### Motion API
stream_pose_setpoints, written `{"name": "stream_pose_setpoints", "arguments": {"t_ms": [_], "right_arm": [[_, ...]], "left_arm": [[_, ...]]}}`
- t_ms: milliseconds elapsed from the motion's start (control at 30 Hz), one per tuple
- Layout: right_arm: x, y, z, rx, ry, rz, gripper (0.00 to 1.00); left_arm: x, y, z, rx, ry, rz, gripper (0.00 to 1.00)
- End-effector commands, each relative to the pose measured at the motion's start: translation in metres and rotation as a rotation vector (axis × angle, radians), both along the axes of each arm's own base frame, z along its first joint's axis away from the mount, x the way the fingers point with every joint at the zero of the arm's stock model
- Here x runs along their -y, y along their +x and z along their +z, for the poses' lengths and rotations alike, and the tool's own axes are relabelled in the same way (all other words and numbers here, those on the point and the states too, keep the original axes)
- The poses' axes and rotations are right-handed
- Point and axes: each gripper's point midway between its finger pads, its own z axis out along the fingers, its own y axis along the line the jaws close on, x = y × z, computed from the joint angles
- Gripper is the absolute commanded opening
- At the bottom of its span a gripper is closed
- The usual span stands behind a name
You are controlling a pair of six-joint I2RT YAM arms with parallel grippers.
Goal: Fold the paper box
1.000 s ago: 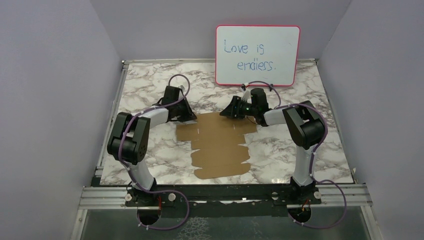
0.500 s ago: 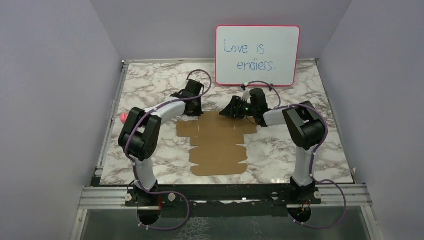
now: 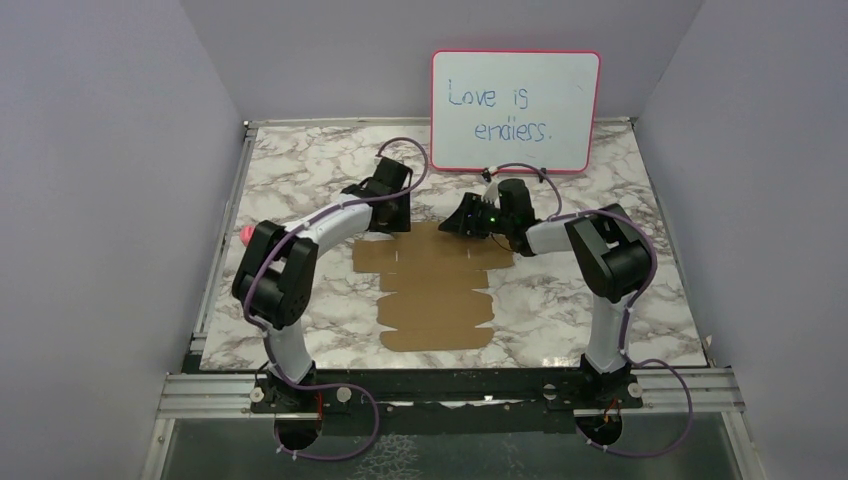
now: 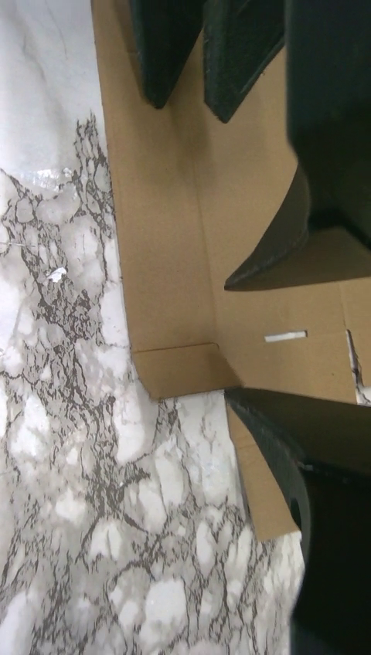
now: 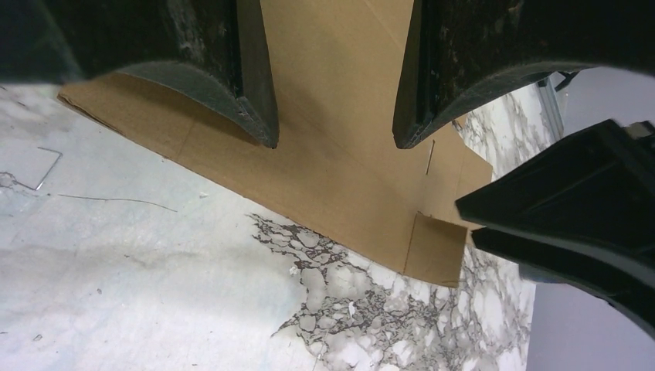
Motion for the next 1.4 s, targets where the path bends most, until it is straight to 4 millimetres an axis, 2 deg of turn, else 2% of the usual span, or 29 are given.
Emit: {"name": "stream_pose_setpoints", "arguments": {"t_ms": [0, 167, 267, 400, 600, 767, 900, 1200, 1367], "right_arm": [[0.006, -0.013, -0.012, -0.035, -0.035, -0.008, 0.62], [0.003, -0.013, 0.0, -0.003, -0.01, 0.014, 0.63], [-0.001, -0.012, 0.011, 0.014, -0.001, 0.041, 0.63], [-0.004, -0.015, 0.031, 0.046, 0.026, 0.065, 0.63], [-0.004, -0.042, 0.043, 0.038, 0.086, 0.126, 0.63], [-0.004, -0.072, 0.031, -0.025, 0.128, 0.187, 0.63], [-0.004, -0.087, 0.02, -0.066, 0.154, 0.21, 0.63], [-0.003, -0.096, -0.008, -0.122, 0.138, 0.213, 0.63], [-0.002, -0.099, -0.016, -0.135, 0.128, 0.215, 0.63]], "left_arm": [[-0.012, -0.008, 0.035, 0.052, -0.1, 0.034, 0.56], [-0.023, -0.032, 0.049, 0.048, -0.213, 0.05, 0.68], [-0.022, -0.054, 0.048, 0.019, -0.265, 0.04, 0.72], [-0.018, -0.086, 0.035, -0.055, -0.359, 0.036, 0.73], [-0.018, -0.114, 0.016, -0.119, -0.47, 0.064, 0.73], [-0.016, -0.123, 0.009, -0.144, -0.503, 0.067, 0.73], [-0.015, -0.124, 0.005, -0.153, -0.51, 0.067, 0.72], [-0.021, -0.132, -0.022, -0.219, -0.461, 0.077, 0.66], [-0.025, -0.137, -0.034, -0.241, -0.435, 0.083, 0.63]]}}
